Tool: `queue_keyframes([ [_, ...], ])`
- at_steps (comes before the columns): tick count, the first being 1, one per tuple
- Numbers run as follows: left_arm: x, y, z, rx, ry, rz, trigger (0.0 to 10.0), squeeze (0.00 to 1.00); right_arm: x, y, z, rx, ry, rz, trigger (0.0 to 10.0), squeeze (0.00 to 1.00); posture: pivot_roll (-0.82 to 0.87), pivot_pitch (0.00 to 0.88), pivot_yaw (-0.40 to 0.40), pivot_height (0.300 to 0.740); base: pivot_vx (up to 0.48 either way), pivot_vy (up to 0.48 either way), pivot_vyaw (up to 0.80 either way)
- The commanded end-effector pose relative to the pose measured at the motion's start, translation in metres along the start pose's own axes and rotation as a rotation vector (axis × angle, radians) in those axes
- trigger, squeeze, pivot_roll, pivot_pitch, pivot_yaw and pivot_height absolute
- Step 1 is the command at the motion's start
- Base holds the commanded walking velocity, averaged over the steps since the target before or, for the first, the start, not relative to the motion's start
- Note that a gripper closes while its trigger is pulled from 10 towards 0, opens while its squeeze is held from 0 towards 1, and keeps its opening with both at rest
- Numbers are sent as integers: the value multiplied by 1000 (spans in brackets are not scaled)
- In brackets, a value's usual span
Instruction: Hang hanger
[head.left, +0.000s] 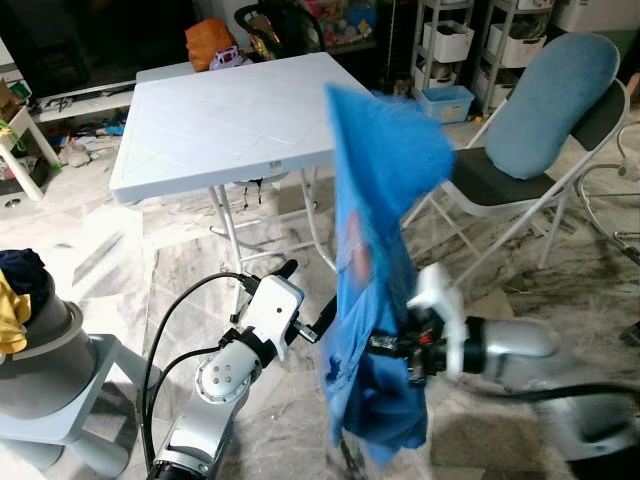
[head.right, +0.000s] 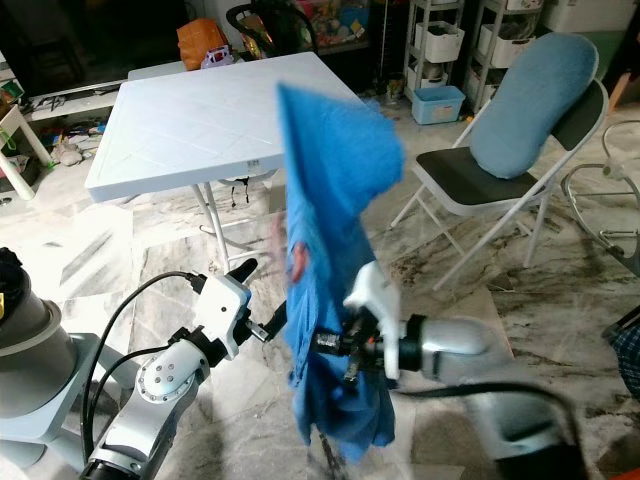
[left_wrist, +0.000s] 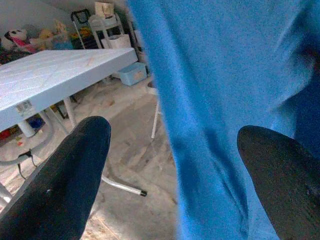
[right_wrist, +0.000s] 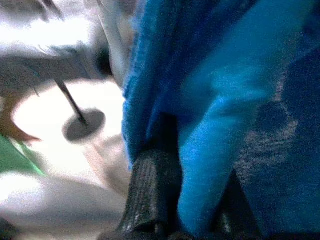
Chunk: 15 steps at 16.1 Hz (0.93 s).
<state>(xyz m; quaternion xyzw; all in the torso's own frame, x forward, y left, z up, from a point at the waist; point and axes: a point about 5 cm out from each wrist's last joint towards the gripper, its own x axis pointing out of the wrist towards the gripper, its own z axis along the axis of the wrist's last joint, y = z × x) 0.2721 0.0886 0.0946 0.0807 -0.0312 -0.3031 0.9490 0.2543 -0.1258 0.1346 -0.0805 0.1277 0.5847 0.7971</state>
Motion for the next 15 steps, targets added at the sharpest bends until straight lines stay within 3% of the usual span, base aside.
queue_keyframes([
  [1,-2,0,0,26,13,-23,10000,0,7,-12,3,-192,53,-82,10000,0,-91,0,80,740,0,0,0],
  [3,-14,8,-13,54,79,31,10000,0,7,-27,1,-298,79,-170,10000,0,-81,0,84,740,0,0,0],
  [4,-18,11,-14,54,81,47,10000,0,7,-29,2,-305,68,-178,10000,0,-81,0,84,740,0,0,0],
  [6,-27,27,-17,76,107,192,10000,0,5,-44,8,-372,61,-285,10000,0,-66,0,82,740,0,0,0],
  [7,-38,43,-18,73,120,315,10000,0,2,-66,8,-472,125,-425,10000,0,-61,0,83,740,0,0,0],
  [10,-47,55,-21,108,157,448,10000,0,0,-85,10,-620,120,-574,10000,0,-48,0,71,740,0,0,0],
  [11,-46,55,-21,100,162,464,10000,0,0,-85,8,-682,145,-551,10000,0,-48,0,71,740,0,0,0],
  [14,-43,52,-21,104,163,471,10000,0,-3,-86,2,-661,176,-511,10000,0,-48,0,71,740,0,0,0],
  [15,-42,50,-20,106,162,464,10000,0,-7,-90,2,-704,185,-529,10000,0,-48,0,71,740,0,0,0],
])
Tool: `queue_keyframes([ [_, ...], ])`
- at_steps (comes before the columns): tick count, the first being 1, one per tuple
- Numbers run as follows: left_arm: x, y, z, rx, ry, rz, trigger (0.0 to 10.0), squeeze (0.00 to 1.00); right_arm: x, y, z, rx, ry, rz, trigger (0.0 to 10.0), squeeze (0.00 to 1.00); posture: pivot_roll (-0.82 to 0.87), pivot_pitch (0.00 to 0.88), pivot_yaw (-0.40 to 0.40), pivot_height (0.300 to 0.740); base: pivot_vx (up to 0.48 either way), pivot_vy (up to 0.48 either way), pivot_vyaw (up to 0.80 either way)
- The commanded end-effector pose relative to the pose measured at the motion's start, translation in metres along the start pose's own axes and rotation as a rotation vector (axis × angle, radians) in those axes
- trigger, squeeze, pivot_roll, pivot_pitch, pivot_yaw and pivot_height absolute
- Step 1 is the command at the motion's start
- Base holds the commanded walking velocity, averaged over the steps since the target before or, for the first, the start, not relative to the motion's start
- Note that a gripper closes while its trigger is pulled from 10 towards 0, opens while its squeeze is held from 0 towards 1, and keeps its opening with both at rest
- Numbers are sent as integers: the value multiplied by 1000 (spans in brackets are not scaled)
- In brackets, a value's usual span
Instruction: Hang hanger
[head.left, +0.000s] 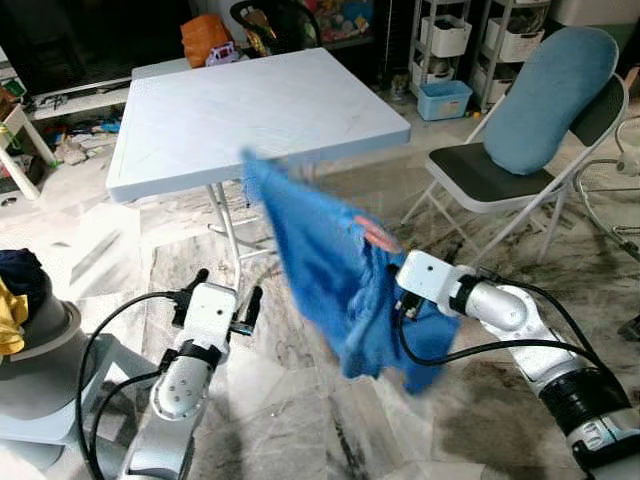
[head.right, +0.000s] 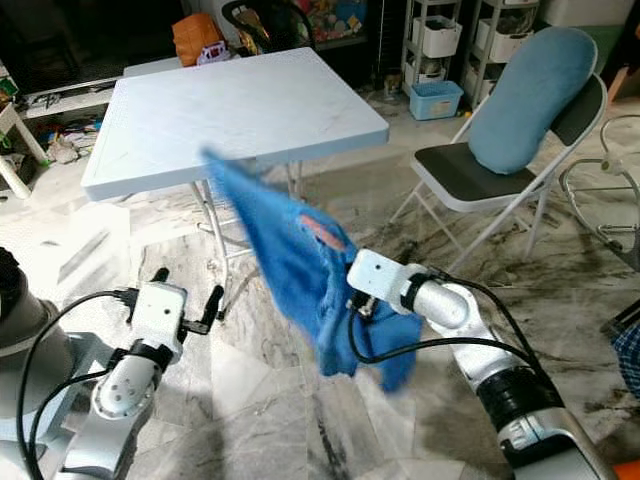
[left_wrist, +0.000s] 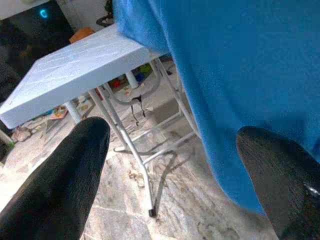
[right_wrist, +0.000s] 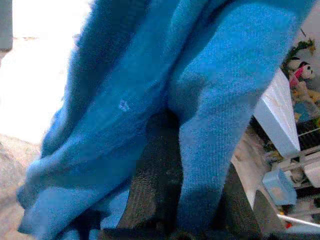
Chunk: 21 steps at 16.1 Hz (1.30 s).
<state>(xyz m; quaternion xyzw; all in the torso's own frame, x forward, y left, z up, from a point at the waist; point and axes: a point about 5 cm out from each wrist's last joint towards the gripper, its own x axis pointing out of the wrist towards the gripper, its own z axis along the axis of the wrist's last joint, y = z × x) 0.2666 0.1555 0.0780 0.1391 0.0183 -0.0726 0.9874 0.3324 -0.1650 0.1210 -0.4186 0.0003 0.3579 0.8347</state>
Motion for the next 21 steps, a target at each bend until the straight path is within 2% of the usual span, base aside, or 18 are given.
queue_keyframes([
  [1,2,2,4,14,-8,10,10000,0,3,-15,10,-44,-57,-46,10000,0,-51,0,76,740,0,0,0],
  [2,2,1,3,17,-2,11,10000,0,1,-17,8,-21,-81,-50,10000,0,-51,0,76,740,0,0,0],
  [3,3,1,3,16,3,6,10000,0,-2,-13,10,-9,-120,1,10000,0,-58,0,82,740,0,0,0],
  [4,5,-1,2,12,8,-6,10000,0,-4,-7,10,6,-135,45,10000,0,-58,0,82,740,0,0,0],
  [5,8,-8,0,-1,31,-60,10000,0,-7,7,12,42,-162,165,10000,0,-62,0,83,740,0,0,0],
  [6,9,-11,0,2,42,-85,10000,0,-8,11,13,51,-179,210,10000,0,-64,0,83,740,0,0,0],
  [8,12,-21,3,47,18,-152,10000,0,-8,18,14,89,-178,285,10000,0,-66,0,83,740,0,0,0],
  [9,14,-30,6,56,9,-196,10000,0,-12,25,13,155,-152,408,10000,0,-71,0,85,740,0,0,0],
  [10,14,-32,6,53,11,-209,10000,0,-15,26,13,175,-139,446,10000,0,-74,0,86,740,0,0,0],
  [12,14,-30,2,54,31,-201,10000,0,-19,21,8,203,-132,434,10000,0,-76,0,85,740,0,0,0],
  [14,14,-26,-1,51,45,-187,10000,0,-25,22,1,216,-112,458,10000,0,-74,0,84,740,0,0,0],
  [21,15,-26,-2,44,49,-183,10000,0,-29,21,0,262,-88,466,10000,0,-78,0,80,740,0,0,0],
])
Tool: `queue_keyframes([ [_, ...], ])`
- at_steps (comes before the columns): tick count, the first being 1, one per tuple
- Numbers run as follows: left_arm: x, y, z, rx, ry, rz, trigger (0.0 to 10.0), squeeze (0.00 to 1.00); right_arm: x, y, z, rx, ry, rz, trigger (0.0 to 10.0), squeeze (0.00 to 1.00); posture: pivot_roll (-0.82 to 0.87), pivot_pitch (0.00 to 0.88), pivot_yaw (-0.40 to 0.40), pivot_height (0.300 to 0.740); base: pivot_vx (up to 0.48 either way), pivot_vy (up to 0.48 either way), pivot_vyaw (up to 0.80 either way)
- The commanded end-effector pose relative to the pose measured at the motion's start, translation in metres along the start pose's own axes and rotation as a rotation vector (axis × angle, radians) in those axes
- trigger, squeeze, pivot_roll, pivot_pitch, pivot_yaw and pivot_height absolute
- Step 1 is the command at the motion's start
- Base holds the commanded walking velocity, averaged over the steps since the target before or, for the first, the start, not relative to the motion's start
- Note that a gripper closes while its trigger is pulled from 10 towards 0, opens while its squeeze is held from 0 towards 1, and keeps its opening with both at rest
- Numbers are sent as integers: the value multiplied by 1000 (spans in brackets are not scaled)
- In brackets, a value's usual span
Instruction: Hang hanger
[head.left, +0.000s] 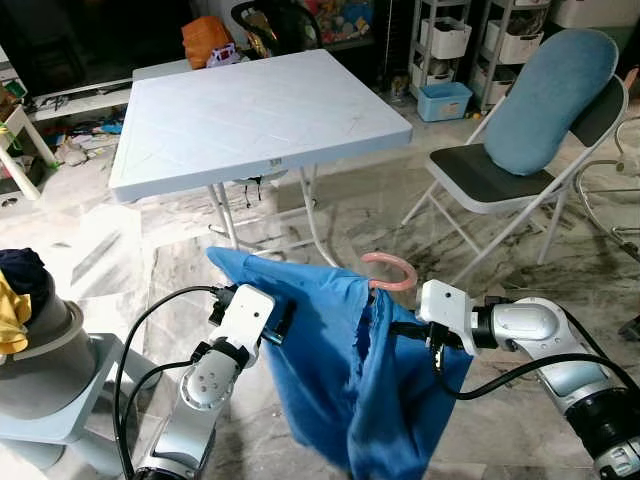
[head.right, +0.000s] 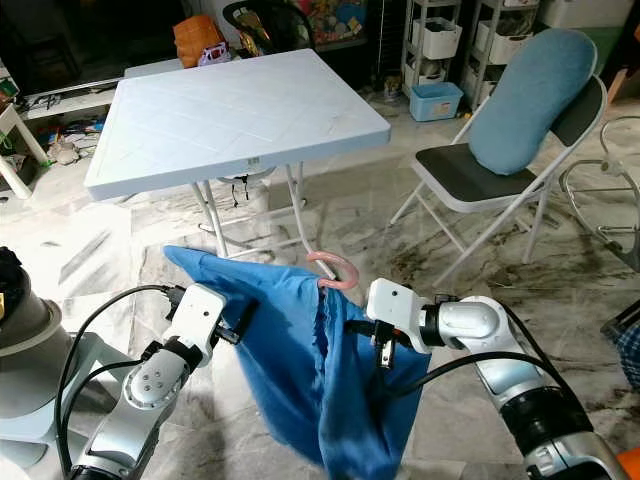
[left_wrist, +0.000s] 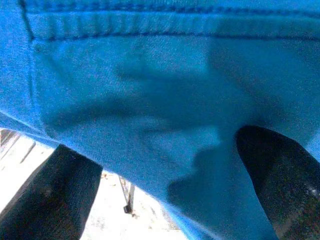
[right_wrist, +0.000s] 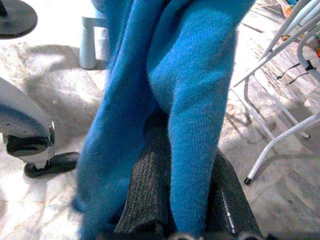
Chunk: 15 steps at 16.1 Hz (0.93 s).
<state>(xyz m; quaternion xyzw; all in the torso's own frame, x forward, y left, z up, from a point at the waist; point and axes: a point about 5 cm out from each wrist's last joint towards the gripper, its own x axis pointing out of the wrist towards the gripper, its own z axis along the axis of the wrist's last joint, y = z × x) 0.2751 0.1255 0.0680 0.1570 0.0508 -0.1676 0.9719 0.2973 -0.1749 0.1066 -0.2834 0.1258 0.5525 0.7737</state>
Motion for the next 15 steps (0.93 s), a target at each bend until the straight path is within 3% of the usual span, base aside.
queue_keyframes([
  [1,1,4,-1,2,10,15,10000,0,-4,-3,6,-6,-33,-7,10000,0,-80,0,79,740,0,0,0],
  [4,1,1,-2,-2,11,8,10000,0,-4,0,2,5,-15,-10,10000,0,-82,0,79,740,0,0,0],
  [5,1,0,-1,-3,9,7,10000,0,-4,1,0,18,-13,-3,0,0,-83,0,79,740,0,0,0],
  [6,1,0,-1,-4,8,7,10000,0,-4,1,0,20,-13,-4,0,0,-83,0,79,740,0,0,0],
  [7,2,1,-1,-4,7,9,10000,0,-5,1,0,17,-8,-5,1176,0,-83,0,77,740,0,0,0],
  [8,2,1,-1,-6,7,10,10000,0,-5,1,-1,11,2,-10,6118,0,-83,0,77,740,0,0,0],
  [9,2,1,-1,-7,8,9,10000,0,-5,1,-2,9,7,-10,10000,0,-83,0,75,740,0,0,0],
  [12,1,-6,-2,-36,19,-53,10000,0,-7,-9,4,33,8,-60,10000,0,-85,0,74,740,0,0,0],
  [15,4,-22,0,-1,9,-177,10000,0,-5,-17,24,33,-20,-102,10000,0,-90,0,76,740,0,0,0],
])
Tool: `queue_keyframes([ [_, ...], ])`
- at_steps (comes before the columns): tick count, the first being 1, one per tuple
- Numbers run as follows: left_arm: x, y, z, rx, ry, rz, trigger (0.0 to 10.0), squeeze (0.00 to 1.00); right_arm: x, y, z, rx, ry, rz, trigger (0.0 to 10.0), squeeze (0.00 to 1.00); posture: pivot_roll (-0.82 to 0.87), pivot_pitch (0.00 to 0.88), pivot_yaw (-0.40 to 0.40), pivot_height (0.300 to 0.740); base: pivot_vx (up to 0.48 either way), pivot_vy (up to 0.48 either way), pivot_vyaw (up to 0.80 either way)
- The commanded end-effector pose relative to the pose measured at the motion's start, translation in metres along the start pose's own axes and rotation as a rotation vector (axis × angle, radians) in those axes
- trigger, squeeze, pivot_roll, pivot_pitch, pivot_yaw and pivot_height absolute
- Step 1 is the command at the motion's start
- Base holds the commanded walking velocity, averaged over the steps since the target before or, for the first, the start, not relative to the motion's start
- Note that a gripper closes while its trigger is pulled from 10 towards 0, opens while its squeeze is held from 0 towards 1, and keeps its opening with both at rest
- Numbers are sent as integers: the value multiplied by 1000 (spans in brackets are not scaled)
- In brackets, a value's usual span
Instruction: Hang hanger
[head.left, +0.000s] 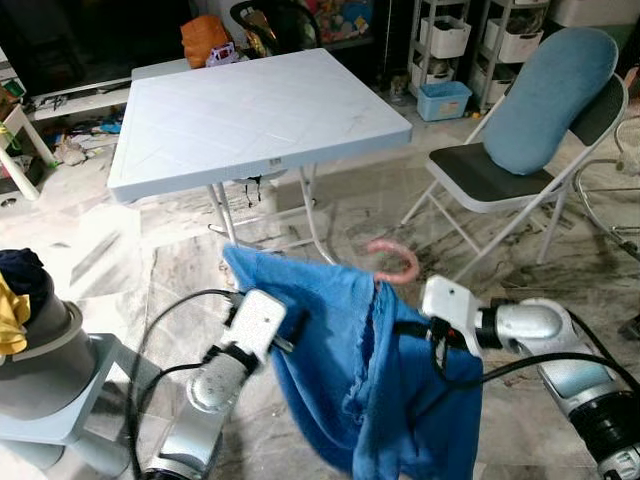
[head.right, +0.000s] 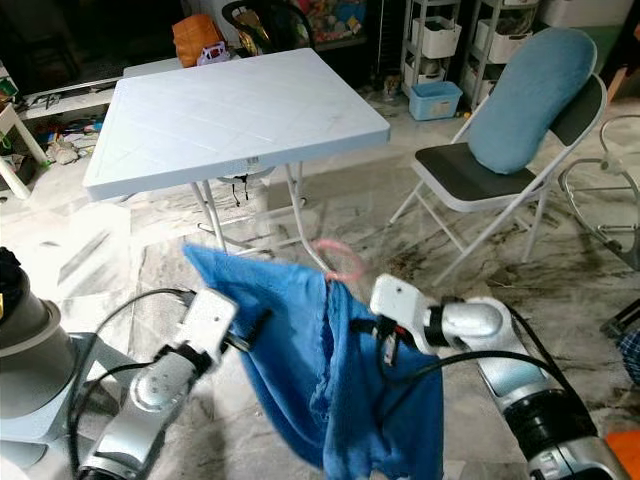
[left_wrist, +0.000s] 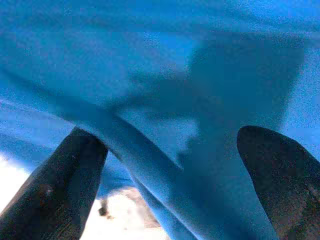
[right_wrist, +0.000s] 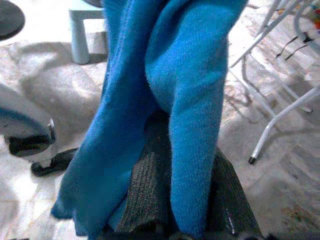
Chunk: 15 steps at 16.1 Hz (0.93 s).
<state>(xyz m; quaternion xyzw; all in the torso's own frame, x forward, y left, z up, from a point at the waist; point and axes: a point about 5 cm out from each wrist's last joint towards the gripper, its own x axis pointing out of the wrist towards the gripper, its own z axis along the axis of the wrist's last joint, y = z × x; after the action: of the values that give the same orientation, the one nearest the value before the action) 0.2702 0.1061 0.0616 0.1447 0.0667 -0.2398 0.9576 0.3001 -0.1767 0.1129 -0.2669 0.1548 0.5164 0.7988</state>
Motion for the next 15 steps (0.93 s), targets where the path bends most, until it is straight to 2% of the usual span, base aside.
queue_keyframes([
  [1,6,-9,4,48,-8,-84,10000,0,0,-11,31,-49,-96,-45,10000,0,-93,0,78,740,0,0,0],
  [2,11,-19,10,92,-37,-156,10000,0,3,-12,44,-57,-144,-61,10000,0,-97,0,81,740,0,0,0],
  [5,20,-25,20,127,-69,-198,10000,0,11,-13,55,-52,-187,-119,10000,0,-103,0,86,740,0,0,0],
  [6,24,-25,22,154,-77,-200,10000,0,13,-9,64,-46,-225,-117,10000,0,-110,0,91,740,0,0,0],
  [8,28,-21,24,177,-82,-172,10000,0,11,-3,70,-66,-243,-75,10000,0,-115,0,93,740,0,0,0],
  [10,32,-8,26,170,-94,-92,10000,0,3,2,68,-75,-214,-33,10000,0,-121,0,97,740,0,0,0],
  [11,33,-4,28,174,-108,-75,8941,0,0,4,67,-71,-205,-15,10000,0,-124,0,98,740,0,0,0],
  [13,35,6,29,185,-126,-28,1059,0,-7,15,70,-67,-196,61,10000,0,-130,0,101,740,0,0,0],
  [14,36,8,29,193,-136,-15,39,0,-10,18,69,-71,-188,79,10000,0,-131,0,102,740,0,0,0],
  [15,37,8,30,192,-147,-14,627,0,-11,18,69,-55,-183,84,10000,0,-131,0,103,740,0,0,0],
])
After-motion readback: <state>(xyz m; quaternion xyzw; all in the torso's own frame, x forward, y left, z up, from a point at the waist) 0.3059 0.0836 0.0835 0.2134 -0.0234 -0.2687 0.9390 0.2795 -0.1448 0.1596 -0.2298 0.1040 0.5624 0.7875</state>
